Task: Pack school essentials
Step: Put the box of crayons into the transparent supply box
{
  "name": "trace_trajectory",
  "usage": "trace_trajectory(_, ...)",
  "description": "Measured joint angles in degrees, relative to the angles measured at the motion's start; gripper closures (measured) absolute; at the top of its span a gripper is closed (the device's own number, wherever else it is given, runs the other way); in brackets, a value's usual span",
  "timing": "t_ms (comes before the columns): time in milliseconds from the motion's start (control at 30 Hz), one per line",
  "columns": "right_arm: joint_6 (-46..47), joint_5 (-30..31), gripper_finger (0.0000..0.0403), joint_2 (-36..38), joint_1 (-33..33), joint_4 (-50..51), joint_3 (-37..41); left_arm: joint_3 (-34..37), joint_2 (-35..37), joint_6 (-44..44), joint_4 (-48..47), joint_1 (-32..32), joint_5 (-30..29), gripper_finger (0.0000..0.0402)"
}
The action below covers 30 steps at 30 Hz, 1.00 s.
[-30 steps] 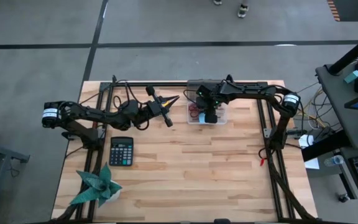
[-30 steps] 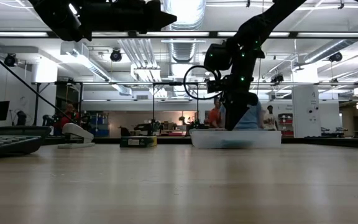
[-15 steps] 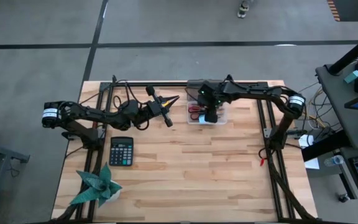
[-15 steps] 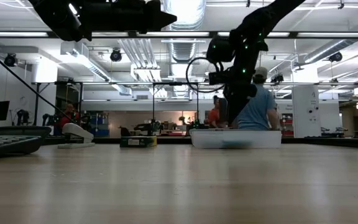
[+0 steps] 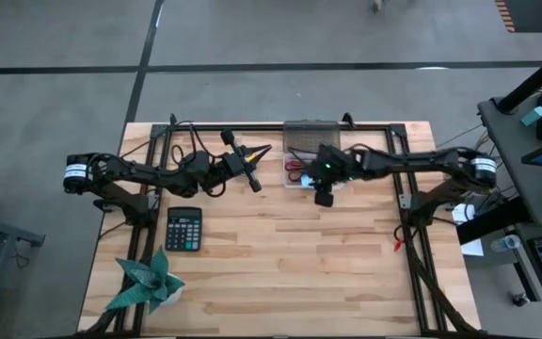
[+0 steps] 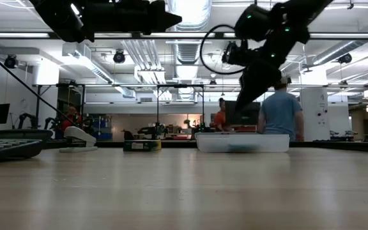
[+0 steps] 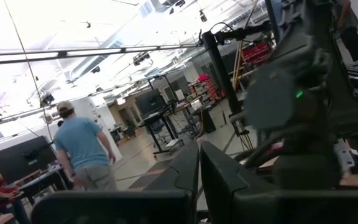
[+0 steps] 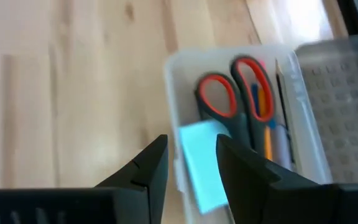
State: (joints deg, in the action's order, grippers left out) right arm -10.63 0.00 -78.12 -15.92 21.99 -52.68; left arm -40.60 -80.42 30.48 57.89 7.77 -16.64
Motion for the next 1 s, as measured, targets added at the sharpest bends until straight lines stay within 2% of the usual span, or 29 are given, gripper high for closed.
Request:
trace_trajectory(300, 1.7, 0.1, 0.0294, 11.1, 5.6, -25.1, 16.5, 0.0, 0.0, 0.0, -0.3, 0.1, 0.0, 0.0402)
trace_trajectory(500, 2.0, 0.1, 0.0307, 16.0, 6.9, -30.4, 22.8, 0.0, 0.0, 0.0, -0.4, 0.1, -0.1, 0.0402)
trace_trajectory(767, -2.5, 0.1, 0.0331, 22.3, 9.9, -41.7, 30.9, 0.0, 0.0, -0.4, -0.6, 0.1, -0.1, 0.0402)
trace_trajectory(1000, -3.1, 0.0, 0.0343, 29.5, 11.1, -43.8, 36.4, 0.0, 0.0, -10.0, -0.9, 0.1, -0.1, 0.0402)
